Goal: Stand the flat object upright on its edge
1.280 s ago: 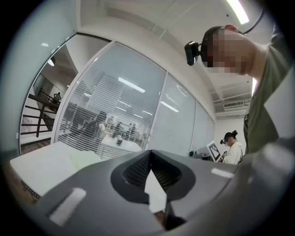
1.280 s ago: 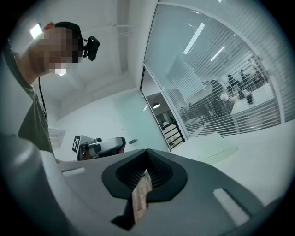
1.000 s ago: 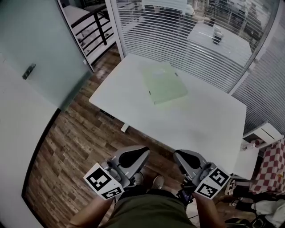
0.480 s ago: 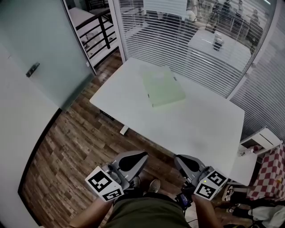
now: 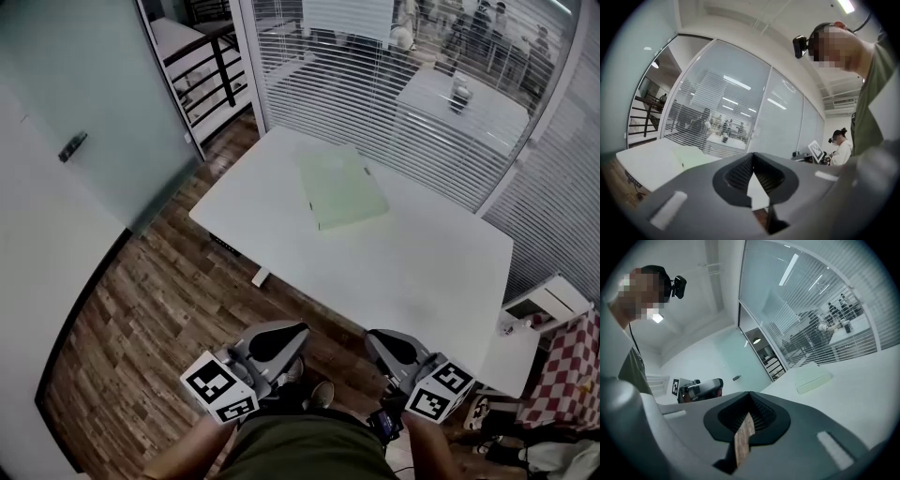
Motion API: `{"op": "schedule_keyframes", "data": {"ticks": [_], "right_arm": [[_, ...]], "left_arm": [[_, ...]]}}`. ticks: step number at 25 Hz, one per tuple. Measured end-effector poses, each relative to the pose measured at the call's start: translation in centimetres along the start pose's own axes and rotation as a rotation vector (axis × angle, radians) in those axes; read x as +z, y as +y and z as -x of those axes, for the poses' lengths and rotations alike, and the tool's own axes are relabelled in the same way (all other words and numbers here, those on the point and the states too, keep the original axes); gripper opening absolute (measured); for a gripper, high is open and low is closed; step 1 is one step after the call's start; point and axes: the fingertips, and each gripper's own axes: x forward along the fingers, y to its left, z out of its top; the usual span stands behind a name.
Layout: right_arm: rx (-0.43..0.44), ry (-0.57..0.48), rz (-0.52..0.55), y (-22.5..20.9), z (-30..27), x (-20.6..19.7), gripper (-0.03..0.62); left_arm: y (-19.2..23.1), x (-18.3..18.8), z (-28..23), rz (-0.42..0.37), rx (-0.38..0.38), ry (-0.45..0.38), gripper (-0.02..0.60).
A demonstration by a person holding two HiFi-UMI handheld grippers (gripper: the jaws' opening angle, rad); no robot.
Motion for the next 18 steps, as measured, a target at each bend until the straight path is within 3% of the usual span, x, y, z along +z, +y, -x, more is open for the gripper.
{"op": "schedule_keyframes", "data": {"ticks": [10, 18], "right_arm": [[-0.039, -0.009, 0.003, -2.2, 0.5, 0.8, 0.009], [-0.038, 0.011, 0.019, -4.1, -2.3, 1.8, 0.009]], "left_arm": [[1.2, 0.5, -1.4, -0.014, -0.005, 0.002, 0.000], [4.2, 0.6, -3.4, 0.000, -0.012, -0.005, 0.000]]}}
